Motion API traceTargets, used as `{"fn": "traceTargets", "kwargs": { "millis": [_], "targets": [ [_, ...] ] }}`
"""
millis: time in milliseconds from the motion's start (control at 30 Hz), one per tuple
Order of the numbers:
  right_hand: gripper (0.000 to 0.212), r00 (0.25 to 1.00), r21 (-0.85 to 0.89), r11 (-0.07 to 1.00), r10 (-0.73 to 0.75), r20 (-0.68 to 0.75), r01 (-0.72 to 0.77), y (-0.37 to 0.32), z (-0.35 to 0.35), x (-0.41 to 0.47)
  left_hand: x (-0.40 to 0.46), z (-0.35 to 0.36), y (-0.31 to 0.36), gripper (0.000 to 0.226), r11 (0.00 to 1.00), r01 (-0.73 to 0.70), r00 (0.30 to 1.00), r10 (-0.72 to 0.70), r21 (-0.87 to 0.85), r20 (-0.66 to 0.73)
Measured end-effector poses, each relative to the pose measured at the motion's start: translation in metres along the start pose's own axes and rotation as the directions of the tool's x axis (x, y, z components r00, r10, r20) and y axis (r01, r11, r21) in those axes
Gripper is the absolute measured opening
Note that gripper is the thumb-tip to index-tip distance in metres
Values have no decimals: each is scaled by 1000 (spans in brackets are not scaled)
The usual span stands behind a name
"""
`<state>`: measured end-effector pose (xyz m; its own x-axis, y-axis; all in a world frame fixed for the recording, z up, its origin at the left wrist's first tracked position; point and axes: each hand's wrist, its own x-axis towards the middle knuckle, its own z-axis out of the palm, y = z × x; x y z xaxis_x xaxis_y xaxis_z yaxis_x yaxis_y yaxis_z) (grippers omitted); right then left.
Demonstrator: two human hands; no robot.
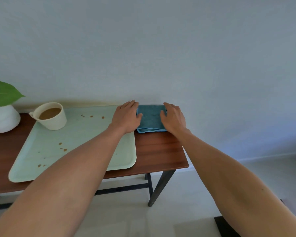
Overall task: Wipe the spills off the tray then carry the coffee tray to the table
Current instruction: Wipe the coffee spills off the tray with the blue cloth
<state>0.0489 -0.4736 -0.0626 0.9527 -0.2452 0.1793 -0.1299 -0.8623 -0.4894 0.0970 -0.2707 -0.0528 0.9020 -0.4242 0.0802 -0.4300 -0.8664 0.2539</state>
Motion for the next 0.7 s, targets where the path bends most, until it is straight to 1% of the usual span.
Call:
{"fn": "traceTargets", "kwargs": {
  "millis": [33, 133, 200, 233, 300, 400, 467, 567, 633, 700],
  "targets": [
    [30, 1000, -10, 1000, -5, 17, 5, 4, 3, 5, 4, 4, 2, 56, 1000, 14, 1000, -14, -5, -3],
    [38, 998, -21, 1000, -7, 63, 8, 13, 11, 18, 17, 15, 7, 37, 997, 71, 997, -72, -24, -35],
    [40, 998, -21, 1000, -4, 62, 6, 17, 15, 26, 24, 20, 8, 24, 994, 108, 992, -109, -21, -68],
    [41, 999, -13, 1000, 1, 54, 0, 18, 17, 30, 27, 23, 8, 21, 993, 118, 989, -118, -9, -86],
    [45, 997, 47, 997, 57, 51, -59, 19, 19, 37, 32, 28, 8, 22, 992, 123, 984, -120, 17, -132],
    [44, 983, 146, 975, 151, 105, -166, 19, 22, 45, 38, 34, 9, 30, 993, 117, 979, -110, 32, -172],
    [38, 981, 186, 968, 148, 123, -169, 16, 22, 46, 40, 36, 10, 35, 991, 129, 977, -124, 18, -173],
    [28, 990, 317, 940, 103, 96, -128, 14, 18, 42, 42, 38, 14, 37, 988, 151, 974, -150, -10, -171],
    [27, 993, 437, 893, 72, 98, -108, 15, 14, 38, 42, 38, 15, 36, 983, 175, 969, -182, -53, -168],
    [26, 993, 543, 833, 55, 106, -104, 16, 8, 34, 39, 35, 16, 27, 972, 198, 957, -219, -126, -192]
  ]
}}
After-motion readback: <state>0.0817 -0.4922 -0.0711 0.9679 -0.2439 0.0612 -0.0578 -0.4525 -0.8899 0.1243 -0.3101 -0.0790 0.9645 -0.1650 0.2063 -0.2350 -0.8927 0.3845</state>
